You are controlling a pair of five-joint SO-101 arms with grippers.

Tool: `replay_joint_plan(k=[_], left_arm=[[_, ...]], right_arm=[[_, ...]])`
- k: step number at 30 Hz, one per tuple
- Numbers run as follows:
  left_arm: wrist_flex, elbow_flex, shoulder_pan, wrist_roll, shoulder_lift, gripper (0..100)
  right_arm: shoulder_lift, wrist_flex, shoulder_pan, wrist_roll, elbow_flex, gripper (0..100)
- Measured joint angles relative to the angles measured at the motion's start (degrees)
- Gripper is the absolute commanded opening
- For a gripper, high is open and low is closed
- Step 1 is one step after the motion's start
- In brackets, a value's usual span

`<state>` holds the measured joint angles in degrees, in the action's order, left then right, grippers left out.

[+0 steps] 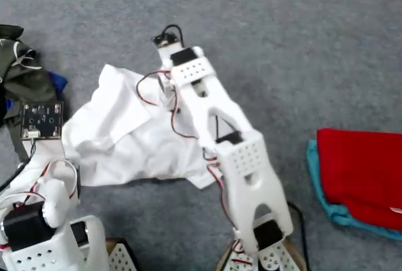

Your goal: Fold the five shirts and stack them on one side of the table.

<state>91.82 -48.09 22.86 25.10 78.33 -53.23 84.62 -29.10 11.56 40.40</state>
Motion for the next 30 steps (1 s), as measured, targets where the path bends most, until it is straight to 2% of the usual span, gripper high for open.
replay_joint_plan(k=[6,12,15,20,22,30], left_arm=[[0.4,3.3,-0.4,0.0,0.0,2],[-0.4,15.2,-8.9,-3.8,0.0,2],[-4.1,23.8,-12.9,-7.4,0.0,2],[-7.6,38.7,-14.0,-8.4,0.2,2],[-7.6,43.7,-12.6,-7.7,0.3,2],[-7.9,54.8,2.3,-0.1,0.3,2]], right_arm=[[-11.0,13.2,3.5,0.0,22.5,0.5],[-11.7,16.5,12.3,-2.4,43.9,0.6],[-9.3,16.5,15.1,-5.5,50.3,0.6],[4.4,16.7,19.0,-9.5,51.3,0.6],[11.0,16.7,20.6,-11.6,51.3,0.6],[36.0,16.9,21.7,-20.4,52.0,0.6]])
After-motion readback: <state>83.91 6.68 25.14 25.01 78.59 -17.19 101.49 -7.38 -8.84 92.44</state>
